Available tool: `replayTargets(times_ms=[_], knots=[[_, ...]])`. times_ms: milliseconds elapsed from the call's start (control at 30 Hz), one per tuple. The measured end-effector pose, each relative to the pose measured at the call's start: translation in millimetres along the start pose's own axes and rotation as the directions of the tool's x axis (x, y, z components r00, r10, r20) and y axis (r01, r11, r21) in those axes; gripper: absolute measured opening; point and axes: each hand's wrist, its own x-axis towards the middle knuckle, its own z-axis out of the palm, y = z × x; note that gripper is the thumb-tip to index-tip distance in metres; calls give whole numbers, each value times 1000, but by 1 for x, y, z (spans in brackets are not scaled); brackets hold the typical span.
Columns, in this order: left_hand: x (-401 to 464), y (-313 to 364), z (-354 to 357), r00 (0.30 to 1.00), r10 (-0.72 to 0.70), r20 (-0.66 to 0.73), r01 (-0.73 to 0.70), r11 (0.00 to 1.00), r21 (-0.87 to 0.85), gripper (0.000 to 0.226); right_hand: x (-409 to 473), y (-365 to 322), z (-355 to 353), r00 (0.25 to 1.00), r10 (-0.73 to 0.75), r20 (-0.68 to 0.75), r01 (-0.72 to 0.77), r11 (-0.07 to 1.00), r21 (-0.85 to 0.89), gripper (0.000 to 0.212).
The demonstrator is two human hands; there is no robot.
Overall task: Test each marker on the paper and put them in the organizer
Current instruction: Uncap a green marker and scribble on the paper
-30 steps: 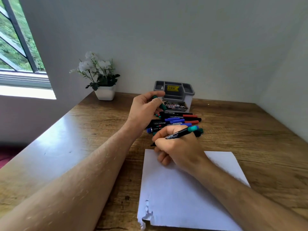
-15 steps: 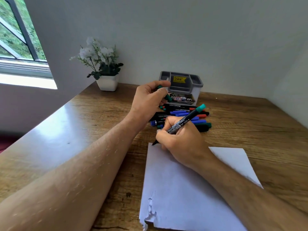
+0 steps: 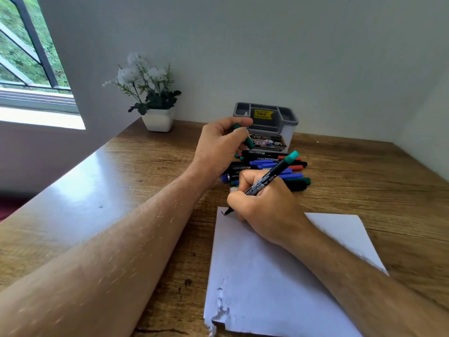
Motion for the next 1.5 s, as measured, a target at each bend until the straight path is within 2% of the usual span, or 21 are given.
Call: replayTargets(times_ms=[400, 667, 967, 1033, 1100, 1167, 1267, 1400, 1500], knots=[[-1, 0, -1, 1000, -10, -2, 10, 1000, -3, 23, -2, 1, 1, 999, -15, -36, 14, 1000, -18, 22], [0, 0, 0, 1000, -17, -4, 17, 1000, 16, 23, -4, 0, 0, 995, -92, -46, 92, 996, 6, 24], [-1, 4, 1, 997, -75, 0, 75, 995, -67, 30, -3, 4, 1, 997, -63, -49, 64, 998, 9, 27], [-2, 6, 0, 995, -95, 10, 95, 991, -97, 32, -4, 3, 0, 993, -81, -80, 84, 996, 36, 27], [-2, 7, 0, 994, -107, 14, 108, 986, -127, 35, -5, 1, -3, 986, -88, -139, 111, 980, 168, 22], [-1, 8, 0, 993, -117, 14, 118, 980, -160, 35, -5, -2, -9, 974, -77, -215, 148, 931, 334, 15], [-1, 11, -1, 991, -134, 15, 134, 963, -233, 34, -3, -5, -19, 936, -89, -340, 251, 846, 470, 11], [-2, 14, -1, 983, -182, 26, 175, 883, -435, 19, 0, -5, -30, 865, -160, -475, 392, 807, 442, 1], [-3, 17, -1, 975, -209, 74, 216, 815, -537, 12, -2, -4, -31, 841, -222, -493, 438, 814, 381, 14]])
